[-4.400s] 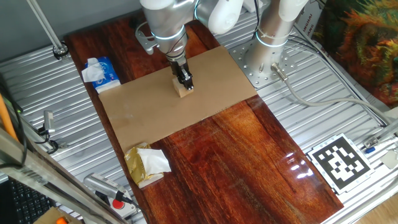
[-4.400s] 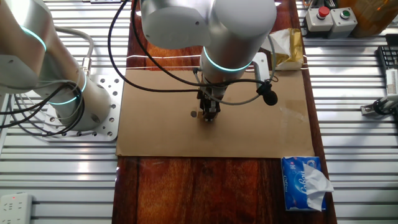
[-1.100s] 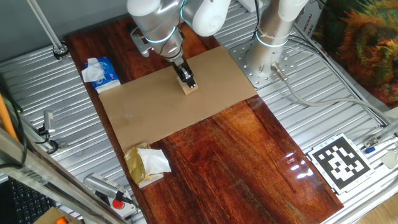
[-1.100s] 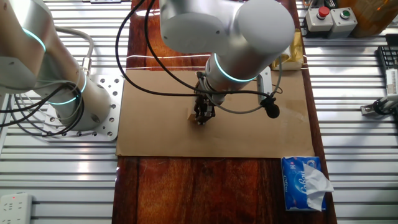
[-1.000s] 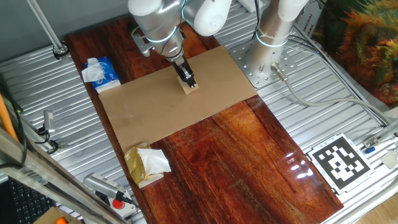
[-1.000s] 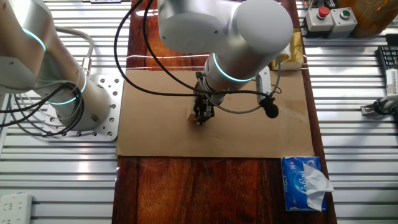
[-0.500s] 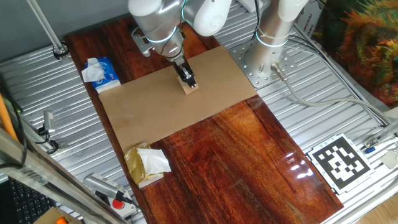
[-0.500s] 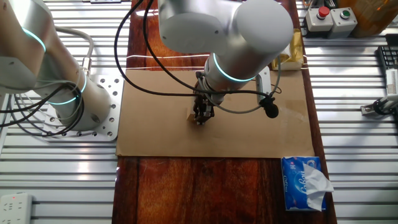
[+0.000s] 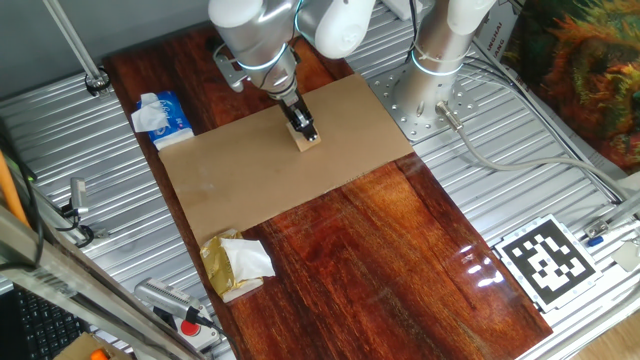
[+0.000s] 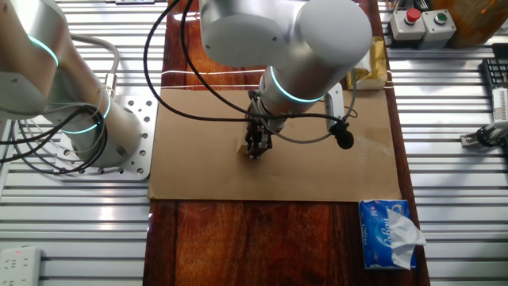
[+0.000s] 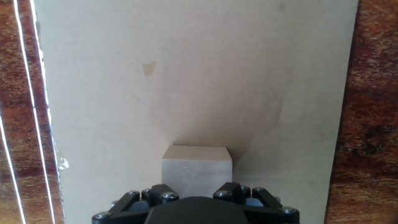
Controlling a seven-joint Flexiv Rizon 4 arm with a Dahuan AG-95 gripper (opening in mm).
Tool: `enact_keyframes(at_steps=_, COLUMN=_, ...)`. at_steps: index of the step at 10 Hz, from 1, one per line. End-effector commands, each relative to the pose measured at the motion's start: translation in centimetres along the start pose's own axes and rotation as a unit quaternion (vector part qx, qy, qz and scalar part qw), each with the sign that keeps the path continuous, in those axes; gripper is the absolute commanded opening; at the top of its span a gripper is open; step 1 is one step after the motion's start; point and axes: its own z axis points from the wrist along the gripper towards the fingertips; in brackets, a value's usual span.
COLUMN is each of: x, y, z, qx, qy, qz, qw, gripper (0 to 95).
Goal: Grab the block and place it at the designated location
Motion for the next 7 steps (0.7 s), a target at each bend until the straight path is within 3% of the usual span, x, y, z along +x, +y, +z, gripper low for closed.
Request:
enact_keyframes(at_steps=1, x=-0.07, y=0.03, z=0.03, qx=-0.003, qy=0.001, qz=0.001, qw=1.0, gripper=19.0)
enact_keyframes(at_steps=3, x=-0.06, y=0.04, z=0.01, qx=-0.001, qy=0.001, qz=0.0, qw=1.0, gripper=19.0)
enact_keyframes(at_steps=4, x=-0.06, y=0.04, z=0.01, qx=-0.001, qy=0.001, qz=0.0, qw=1.0, gripper=38.0)
enact_keyframes(at_steps=5, x=-0.06, y=0.04, z=0.01, qx=-0.001, qy=0.003, qz=-0.003, qw=1.0, gripper=38.0)
enact_keyframes(at_steps=7, x=-0.03, y=0.06, z=-0.12, qx=-0.005, qy=0.004, qz=-0.006, qw=1.0, gripper=76.0)
